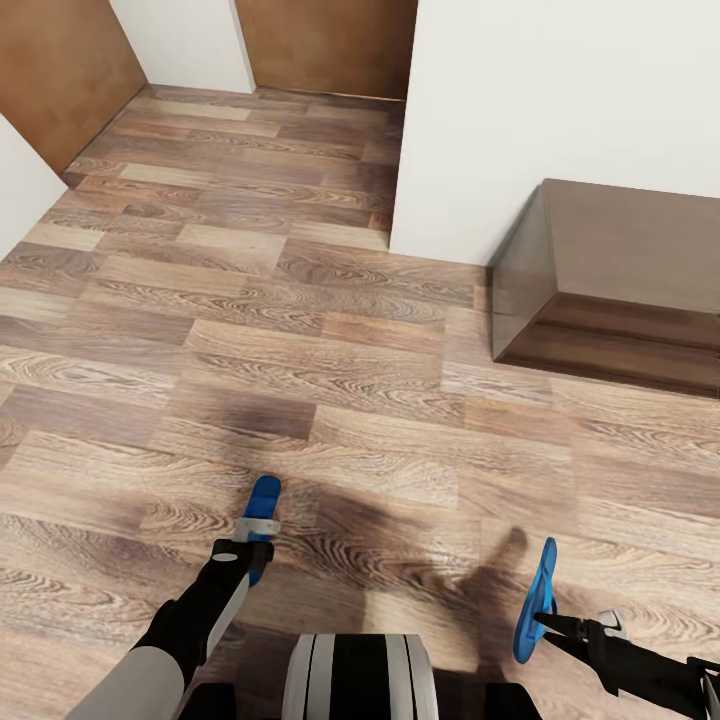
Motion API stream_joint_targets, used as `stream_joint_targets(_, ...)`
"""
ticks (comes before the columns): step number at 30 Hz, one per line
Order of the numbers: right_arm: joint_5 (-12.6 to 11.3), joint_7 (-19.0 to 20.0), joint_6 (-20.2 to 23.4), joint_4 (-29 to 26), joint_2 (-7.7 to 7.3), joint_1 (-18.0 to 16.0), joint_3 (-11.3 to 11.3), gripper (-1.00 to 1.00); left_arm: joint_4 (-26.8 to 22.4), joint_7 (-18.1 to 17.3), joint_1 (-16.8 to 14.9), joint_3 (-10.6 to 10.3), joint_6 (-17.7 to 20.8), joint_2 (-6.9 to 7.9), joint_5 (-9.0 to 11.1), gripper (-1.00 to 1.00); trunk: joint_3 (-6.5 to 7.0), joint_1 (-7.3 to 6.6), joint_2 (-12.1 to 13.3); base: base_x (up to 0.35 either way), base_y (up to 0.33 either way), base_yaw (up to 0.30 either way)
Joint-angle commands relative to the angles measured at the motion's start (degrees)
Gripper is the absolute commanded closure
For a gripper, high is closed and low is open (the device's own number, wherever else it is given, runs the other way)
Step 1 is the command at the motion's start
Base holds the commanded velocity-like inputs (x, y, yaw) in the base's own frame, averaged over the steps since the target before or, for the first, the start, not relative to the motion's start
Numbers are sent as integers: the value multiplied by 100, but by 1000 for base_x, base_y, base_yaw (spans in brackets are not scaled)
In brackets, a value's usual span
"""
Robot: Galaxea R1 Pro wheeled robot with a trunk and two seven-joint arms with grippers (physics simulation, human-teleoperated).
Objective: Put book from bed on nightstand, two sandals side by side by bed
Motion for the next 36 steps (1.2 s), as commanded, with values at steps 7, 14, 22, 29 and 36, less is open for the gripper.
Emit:
stream_joint_targets(7,59,51,46,-3,5,-5,-23,100,-8,43,-1,-26,32,4,14,100,152,-19,8,0,0,0)
stream_joint_targets(14,59,51,46,-3,3,-5,-23,100,-8,0,-1,-24,42,4,40,100,307,-37,17,0,0,0)
stream_joint_targets(22,59,51,46,-3,2,-5,-30,100,-57,-176,-2,13,54,47,555,100,484,-58,28,0,0,0)
stream_joint_targets(29,59,51,46,-3,0,-5,-31,100,-327,-1046,-1,29,83,371,1222,100,639,-76,37,0,0,0)
stream_joint_targets(36,59,59,46,-4,0,-5,-32,100,-342,-1747,-1,338,142,923,1796,100,795,-94,47,0,0,0)
